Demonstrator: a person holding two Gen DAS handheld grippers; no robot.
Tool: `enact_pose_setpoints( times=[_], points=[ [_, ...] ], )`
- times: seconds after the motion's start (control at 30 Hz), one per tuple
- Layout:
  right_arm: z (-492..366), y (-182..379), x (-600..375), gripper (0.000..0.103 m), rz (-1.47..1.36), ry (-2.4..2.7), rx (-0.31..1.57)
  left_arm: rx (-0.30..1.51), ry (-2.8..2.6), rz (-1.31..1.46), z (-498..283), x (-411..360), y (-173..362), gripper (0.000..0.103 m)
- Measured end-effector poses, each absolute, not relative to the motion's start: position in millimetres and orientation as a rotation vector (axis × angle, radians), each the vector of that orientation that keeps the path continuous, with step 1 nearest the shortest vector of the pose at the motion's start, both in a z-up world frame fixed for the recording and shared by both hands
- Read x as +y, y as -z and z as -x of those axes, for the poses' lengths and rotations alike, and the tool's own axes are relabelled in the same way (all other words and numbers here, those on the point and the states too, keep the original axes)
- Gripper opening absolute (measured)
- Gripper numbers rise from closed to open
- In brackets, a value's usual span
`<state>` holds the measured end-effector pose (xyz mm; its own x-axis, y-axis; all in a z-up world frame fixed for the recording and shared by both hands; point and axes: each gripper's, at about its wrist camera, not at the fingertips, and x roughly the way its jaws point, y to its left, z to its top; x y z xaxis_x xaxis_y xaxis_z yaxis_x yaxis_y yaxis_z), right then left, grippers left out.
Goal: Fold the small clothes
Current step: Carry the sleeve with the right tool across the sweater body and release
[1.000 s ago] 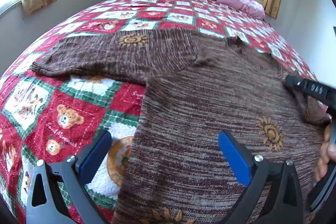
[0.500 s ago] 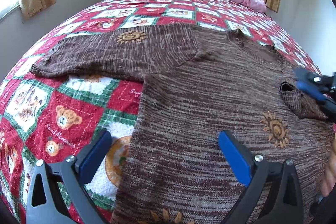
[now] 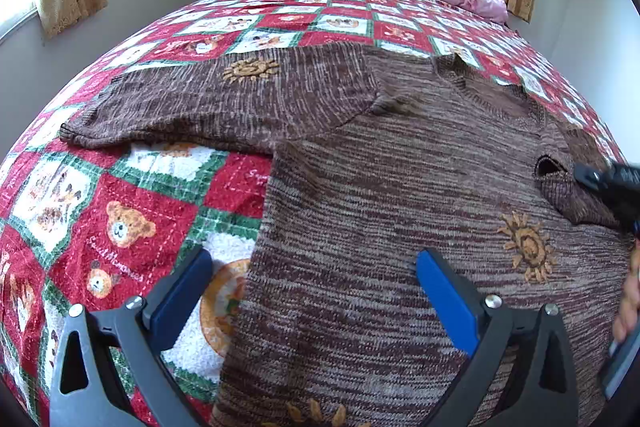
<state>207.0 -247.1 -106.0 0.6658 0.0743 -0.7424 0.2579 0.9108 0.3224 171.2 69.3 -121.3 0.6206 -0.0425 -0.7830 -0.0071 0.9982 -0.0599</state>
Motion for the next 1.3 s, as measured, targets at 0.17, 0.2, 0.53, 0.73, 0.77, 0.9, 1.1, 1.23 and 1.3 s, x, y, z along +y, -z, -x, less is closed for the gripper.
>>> enact_pose_setpoints(
  times=[0.17, 0.2, 0.53, 0.73, 0.77, 0.9, 1.1, 1.23, 1.3],
  points=[
    [-252, 103, -226, 0.007, -0.507, -0.089, 0.863, 0.901, 0.020, 0.059, -171, 69, 121, 0.103],
    [-260, 104, -225, 0.007, -0.592, -0.199, 0.859, 0.901, 0.021, 0.059, -171, 69, 121, 0.103],
    [-211, 102, -216, 0.007, -0.384, -0.140, 0.812, 0.900, 0.022, 0.062, -171, 69, 122, 0.103],
    [-215, 130, -211, 0.007, -0.373, -0.158, 0.900, 0.901, 0.027, 0.070, -172, 73, 121, 0.103],
    [-213, 130, -213, 0.007, -0.381, -0.162, 0.892, 0.901, 0.033, 0.079, -171, 75, 120, 0.103],
    [-210, 128, -218, 0.007, -0.397, -0.168, 0.888, 0.840, -0.013, 0.127, -163, 99, 100, 0.103],
    [-211, 128, -211, 0.007, -0.388, -0.163, 0.888, 0.788, -0.317, 0.323, -190, 210, 76, 0.103],
    [-211, 127, -212, 0.007, -0.393, -0.165, 0.888, 0.824, -0.420, 0.427, -222, 262, 91, 0.091],
    [-211, 128, -212, 0.007, -0.389, -0.164, 0.889, 0.861, -0.377, 0.488, -239, 275, 103, 0.085]
  ],
)
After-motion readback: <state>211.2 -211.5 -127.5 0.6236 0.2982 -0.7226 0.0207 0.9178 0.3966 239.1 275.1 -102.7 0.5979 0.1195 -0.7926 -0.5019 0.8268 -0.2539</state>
